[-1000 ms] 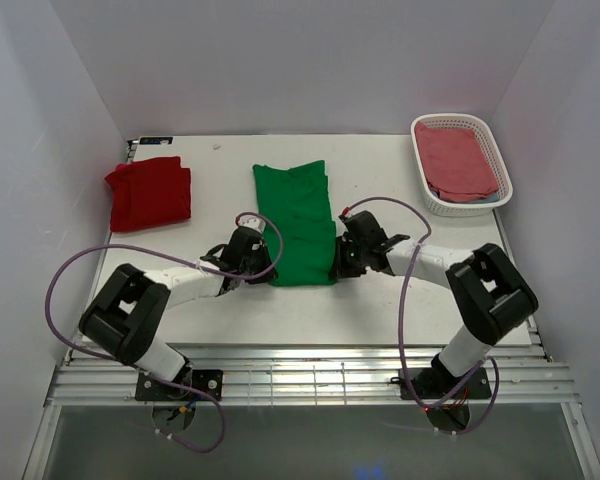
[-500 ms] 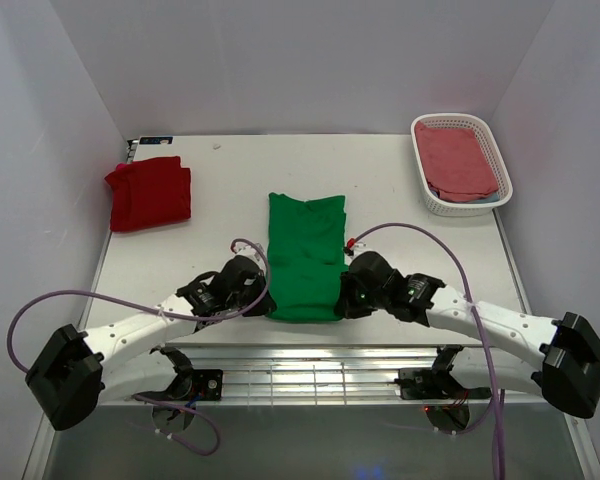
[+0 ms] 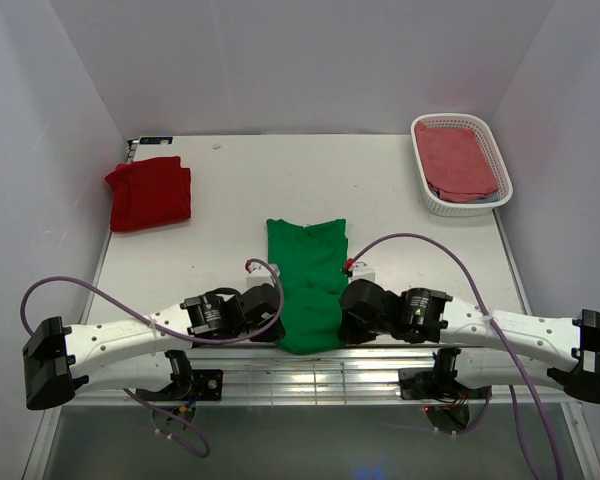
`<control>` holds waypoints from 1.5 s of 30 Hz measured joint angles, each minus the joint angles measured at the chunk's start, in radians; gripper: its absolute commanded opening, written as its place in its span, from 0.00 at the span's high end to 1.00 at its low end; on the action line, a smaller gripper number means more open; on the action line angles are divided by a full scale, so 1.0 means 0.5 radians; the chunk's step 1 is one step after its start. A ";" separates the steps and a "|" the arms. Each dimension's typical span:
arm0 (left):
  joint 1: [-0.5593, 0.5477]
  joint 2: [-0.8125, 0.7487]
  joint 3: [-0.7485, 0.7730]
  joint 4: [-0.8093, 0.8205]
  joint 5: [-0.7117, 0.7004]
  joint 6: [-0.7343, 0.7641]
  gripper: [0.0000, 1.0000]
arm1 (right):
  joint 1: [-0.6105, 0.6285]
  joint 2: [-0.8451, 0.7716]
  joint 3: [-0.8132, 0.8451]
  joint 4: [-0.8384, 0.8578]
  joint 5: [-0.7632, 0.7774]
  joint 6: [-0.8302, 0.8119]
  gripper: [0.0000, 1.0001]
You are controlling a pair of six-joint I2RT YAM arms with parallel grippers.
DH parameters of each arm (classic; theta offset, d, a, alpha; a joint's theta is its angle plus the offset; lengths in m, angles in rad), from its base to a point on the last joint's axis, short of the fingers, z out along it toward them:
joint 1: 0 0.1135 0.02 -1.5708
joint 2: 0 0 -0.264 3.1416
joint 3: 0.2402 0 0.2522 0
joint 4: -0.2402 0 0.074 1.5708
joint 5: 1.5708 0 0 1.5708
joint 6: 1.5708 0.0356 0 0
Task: Fold and stack the t-shirts
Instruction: Fold the tshirt
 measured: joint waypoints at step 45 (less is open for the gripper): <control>0.728 0.753 0.472 0.597 -0.620 0.615 1.00 | -0.684 1.129 0.901 0.380 0.740 -0.816 0.92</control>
